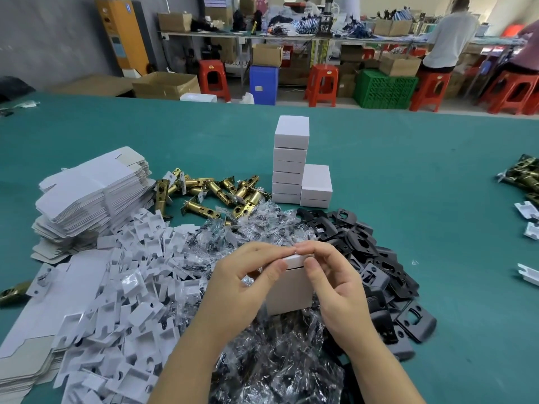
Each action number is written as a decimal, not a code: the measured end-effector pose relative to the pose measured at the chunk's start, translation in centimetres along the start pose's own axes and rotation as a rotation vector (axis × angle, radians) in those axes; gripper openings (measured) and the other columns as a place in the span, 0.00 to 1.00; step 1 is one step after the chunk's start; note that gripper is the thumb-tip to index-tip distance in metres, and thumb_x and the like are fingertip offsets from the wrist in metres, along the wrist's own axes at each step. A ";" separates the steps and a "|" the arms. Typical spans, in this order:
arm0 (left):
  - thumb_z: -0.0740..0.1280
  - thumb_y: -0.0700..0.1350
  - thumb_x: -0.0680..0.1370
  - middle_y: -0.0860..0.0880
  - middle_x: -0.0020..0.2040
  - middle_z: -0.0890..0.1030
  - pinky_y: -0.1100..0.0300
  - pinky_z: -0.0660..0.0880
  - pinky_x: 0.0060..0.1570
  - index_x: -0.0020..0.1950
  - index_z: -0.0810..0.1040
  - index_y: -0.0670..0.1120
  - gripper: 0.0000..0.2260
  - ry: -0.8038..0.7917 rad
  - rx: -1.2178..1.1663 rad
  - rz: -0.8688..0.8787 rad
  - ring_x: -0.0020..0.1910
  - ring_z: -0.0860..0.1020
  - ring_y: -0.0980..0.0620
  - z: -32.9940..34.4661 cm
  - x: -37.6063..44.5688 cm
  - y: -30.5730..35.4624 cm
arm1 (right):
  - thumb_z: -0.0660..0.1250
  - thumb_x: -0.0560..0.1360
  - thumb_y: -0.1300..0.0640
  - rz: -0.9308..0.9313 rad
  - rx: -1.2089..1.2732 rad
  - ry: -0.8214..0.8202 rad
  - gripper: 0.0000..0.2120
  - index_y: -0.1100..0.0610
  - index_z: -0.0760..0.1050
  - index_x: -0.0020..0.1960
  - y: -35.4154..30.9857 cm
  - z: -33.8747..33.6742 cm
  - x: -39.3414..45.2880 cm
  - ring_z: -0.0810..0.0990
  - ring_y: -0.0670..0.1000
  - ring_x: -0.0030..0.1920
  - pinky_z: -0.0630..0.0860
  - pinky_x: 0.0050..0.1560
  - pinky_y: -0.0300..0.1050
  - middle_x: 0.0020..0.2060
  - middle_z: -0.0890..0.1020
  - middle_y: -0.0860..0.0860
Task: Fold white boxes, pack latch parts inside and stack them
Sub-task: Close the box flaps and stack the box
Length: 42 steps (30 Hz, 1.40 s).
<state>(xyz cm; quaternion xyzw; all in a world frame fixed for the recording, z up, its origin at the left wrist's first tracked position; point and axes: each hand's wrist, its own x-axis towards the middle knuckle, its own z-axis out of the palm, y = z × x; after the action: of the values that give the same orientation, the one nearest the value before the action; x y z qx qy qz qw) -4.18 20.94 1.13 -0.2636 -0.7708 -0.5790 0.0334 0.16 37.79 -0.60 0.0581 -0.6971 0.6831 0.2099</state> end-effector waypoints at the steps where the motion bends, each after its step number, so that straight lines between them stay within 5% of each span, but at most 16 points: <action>1: 0.68 0.51 0.80 0.59 0.56 0.84 0.67 0.76 0.53 0.61 0.84 0.61 0.11 -0.008 -0.001 0.000 0.59 0.81 0.54 -0.1 0.0 -0.1 | 0.65 0.81 0.55 0.000 0.003 0.003 0.08 0.48 0.82 0.55 0.1 -0.1 0.0 0.81 0.49 0.57 0.76 0.56 0.38 0.55 0.83 0.48; 7: 0.69 0.50 0.81 0.63 0.58 0.83 0.62 0.77 0.57 0.61 0.83 0.62 0.11 -0.051 0.030 -0.007 0.62 0.80 0.57 -0.6 0.0 -0.4 | 0.69 0.77 0.57 0.016 0.077 -0.016 0.08 0.51 0.86 0.53 0.6 -0.9 0.4 0.81 0.51 0.61 0.77 0.58 0.41 0.57 0.83 0.50; 13: 0.72 0.57 0.77 0.68 0.65 0.77 0.75 0.67 0.63 0.66 0.78 0.69 0.18 -0.065 0.212 0.056 0.66 0.74 0.65 -0.2 -0.1 -0.7 | 0.68 0.78 0.60 0.023 0.089 -0.024 0.08 0.55 0.85 0.54 1.1 -1.3 0.6 0.81 0.49 0.62 0.77 0.60 0.39 0.56 0.84 0.51; 17: 0.68 0.60 0.76 0.66 0.70 0.74 0.76 0.64 0.65 0.67 0.75 0.71 0.19 -0.044 0.284 0.067 0.69 0.71 0.65 0.0 -0.2 -0.9 | 0.68 0.79 0.52 0.052 0.065 -0.012 0.09 0.50 0.85 0.54 1.0 -1.2 0.6 0.81 0.51 0.61 0.78 0.60 0.41 0.56 0.85 0.50; 21: 0.67 0.60 0.78 0.69 0.67 0.73 0.78 0.66 0.61 0.70 0.73 0.68 0.20 -0.045 0.336 0.084 0.67 0.71 0.67 0.2 -0.2 -0.8 | 0.67 0.79 0.52 0.075 0.043 0.007 0.08 0.47 0.85 0.52 0.8 -1.1 0.5 0.81 0.48 0.59 0.78 0.57 0.40 0.55 0.85 0.48; 25: 0.68 0.64 0.75 0.78 0.61 0.72 0.74 0.74 0.51 0.74 0.57 0.78 0.31 -0.144 0.269 -0.136 0.59 0.72 0.74 0.2 -0.3 -1.0 | 0.69 0.77 0.51 0.087 0.026 0.032 0.07 0.44 0.85 0.50 0.5 -1.1 0.5 0.81 0.46 0.57 0.77 0.56 0.39 0.53 0.85 0.46; 30: 0.73 0.57 0.74 0.69 0.53 0.80 0.61 0.78 0.48 0.60 0.72 0.71 0.18 -0.177 0.186 -0.241 0.52 0.78 0.68 0.2 -0.2 -1.5 | 0.70 0.76 0.51 0.150 0.032 0.051 0.10 0.40 0.84 0.54 0.3 -1.3 0.5 0.82 0.44 0.53 0.79 0.50 0.39 0.53 0.86 0.45; 32: 0.74 0.56 0.73 0.70 0.54 0.80 0.66 0.76 0.44 0.60 0.73 0.71 0.19 -0.111 0.166 -0.206 0.50 0.80 0.67 0.3 -0.3 -1.1 | 0.71 0.75 0.46 0.161 0.068 0.093 0.11 0.40 0.83 0.57 0.0 -1.5 0.6 0.83 0.44 0.52 0.80 0.50 0.37 0.52 0.86 0.46; 35: 0.77 0.46 0.74 0.69 0.56 0.81 0.65 0.80 0.46 0.59 0.73 0.76 0.27 0.005 0.102 -0.098 0.54 0.80 0.65 0.4 -0.2 -1.0 | 0.66 0.76 0.36 0.204 0.025 0.201 0.18 0.46 0.84 0.53 -0.7 -2.5 0.9 0.81 0.46 0.38 0.79 0.39 0.37 0.38 0.82 0.47; 39: 0.78 0.32 0.68 0.57 0.64 0.80 0.64 0.75 0.64 0.64 0.80 0.57 0.30 0.071 0.312 0.214 0.64 0.76 0.58 0.7 0.2 -1.0 | 0.60 0.74 0.26 0.502 0.125 0.050 0.32 0.49 0.84 0.60 -1.4 -2.7 1.0 0.76 0.51 0.25 0.74 0.24 0.41 0.30 0.79 0.52; 42: 0.74 0.28 0.68 0.41 0.64 0.79 0.53 0.71 0.70 0.63 0.83 0.43 0.24 0.124 0.529 0.377 0.68 0.75 0.43 1.1 0.2 -1.2 | 0.68 0.74 0.34 0.599 0.165 -0.047 0.24 0.46 0.81 0.63 -1.8 -2.4 0.7 0.75 0.52 0.24 0.69 0.20 0.40 0.33 0.82 0.51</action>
<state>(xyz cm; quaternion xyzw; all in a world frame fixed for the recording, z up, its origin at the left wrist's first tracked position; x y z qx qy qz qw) -4.62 21.82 -0.23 -0.3478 -0.8287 -0.3573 0.2541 0.75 40.15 1.30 -0.1174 -0.6300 0.7673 -0.0222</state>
